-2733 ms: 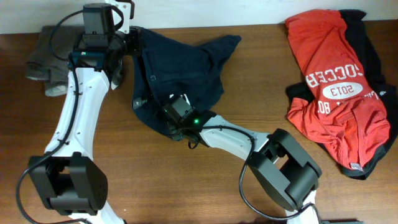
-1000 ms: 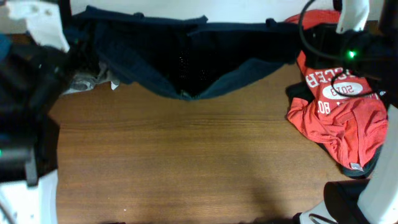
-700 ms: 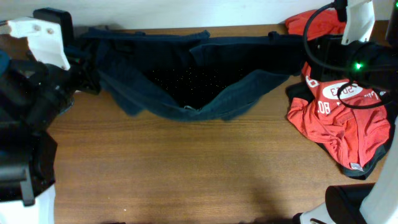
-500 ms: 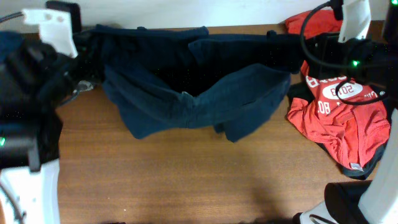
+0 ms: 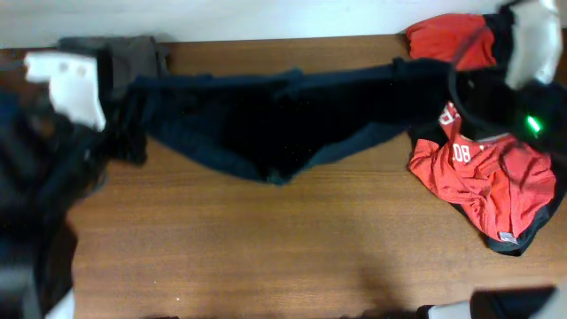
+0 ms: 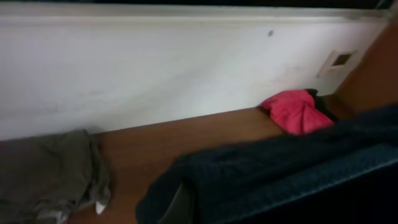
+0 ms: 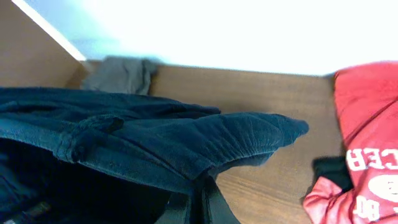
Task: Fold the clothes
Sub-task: 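Lift the shorts with both grippers and stretch them across the table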
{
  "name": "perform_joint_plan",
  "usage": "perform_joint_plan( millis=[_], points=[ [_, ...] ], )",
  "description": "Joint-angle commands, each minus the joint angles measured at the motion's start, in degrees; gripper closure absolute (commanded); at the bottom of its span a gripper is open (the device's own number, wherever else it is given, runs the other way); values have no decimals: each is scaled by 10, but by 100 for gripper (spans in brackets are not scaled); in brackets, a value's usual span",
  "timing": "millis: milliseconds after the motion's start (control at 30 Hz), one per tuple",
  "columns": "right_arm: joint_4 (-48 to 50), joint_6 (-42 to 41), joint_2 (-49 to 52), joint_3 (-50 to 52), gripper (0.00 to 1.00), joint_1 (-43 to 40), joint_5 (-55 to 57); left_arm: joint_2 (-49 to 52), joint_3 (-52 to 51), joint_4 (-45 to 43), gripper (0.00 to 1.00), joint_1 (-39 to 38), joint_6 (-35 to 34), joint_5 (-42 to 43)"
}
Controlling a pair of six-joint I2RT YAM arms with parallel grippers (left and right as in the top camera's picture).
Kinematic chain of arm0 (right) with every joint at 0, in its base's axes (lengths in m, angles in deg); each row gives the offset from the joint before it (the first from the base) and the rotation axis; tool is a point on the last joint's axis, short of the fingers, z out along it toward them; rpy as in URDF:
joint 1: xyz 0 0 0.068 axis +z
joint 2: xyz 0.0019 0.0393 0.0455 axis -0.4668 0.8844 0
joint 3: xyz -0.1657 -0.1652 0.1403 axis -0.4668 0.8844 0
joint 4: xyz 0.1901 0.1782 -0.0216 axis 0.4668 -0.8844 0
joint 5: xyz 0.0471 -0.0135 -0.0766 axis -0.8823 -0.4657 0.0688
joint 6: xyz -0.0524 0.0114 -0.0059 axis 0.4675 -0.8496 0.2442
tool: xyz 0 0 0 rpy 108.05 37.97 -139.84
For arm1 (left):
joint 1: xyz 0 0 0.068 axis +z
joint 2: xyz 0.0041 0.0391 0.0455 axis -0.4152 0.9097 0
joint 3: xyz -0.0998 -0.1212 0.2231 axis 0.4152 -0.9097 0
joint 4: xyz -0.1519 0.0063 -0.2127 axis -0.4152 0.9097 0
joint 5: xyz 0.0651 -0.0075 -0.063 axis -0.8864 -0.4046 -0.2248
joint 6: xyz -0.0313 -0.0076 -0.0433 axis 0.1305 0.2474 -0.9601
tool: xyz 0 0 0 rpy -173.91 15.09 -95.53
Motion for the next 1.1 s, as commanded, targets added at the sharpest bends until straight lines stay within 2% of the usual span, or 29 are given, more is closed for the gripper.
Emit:
perform_joint_plan(
  millis=[0, 267, 500, 700, 833, 1067],
  points=[
    [-3, -11, -77, 7, 96, -59, 173, -46, 12, 24, 99, 54, -12, -169],
    [-3, -29, -185, 80, 96, -59, 175, -122, 12, 65, 99, 54, -14, -169],
    [-3, -33, -186, 202, 96, -59, 174, -82, 5, 99, 99, 54, -33, -169],
    [22, -32, -114, 309, 96, -58, 169, 26, -31, 106, 99, 54, -51, -169],
    [70, -32, -46, 365, 96, -58, 168, 136, -53, 95, 99, 47, -54, -169],
    [196, -32, 88, 435, 96, -57, 148, 340, -64, -3, 99, 4, -53, -169]
  ],
)
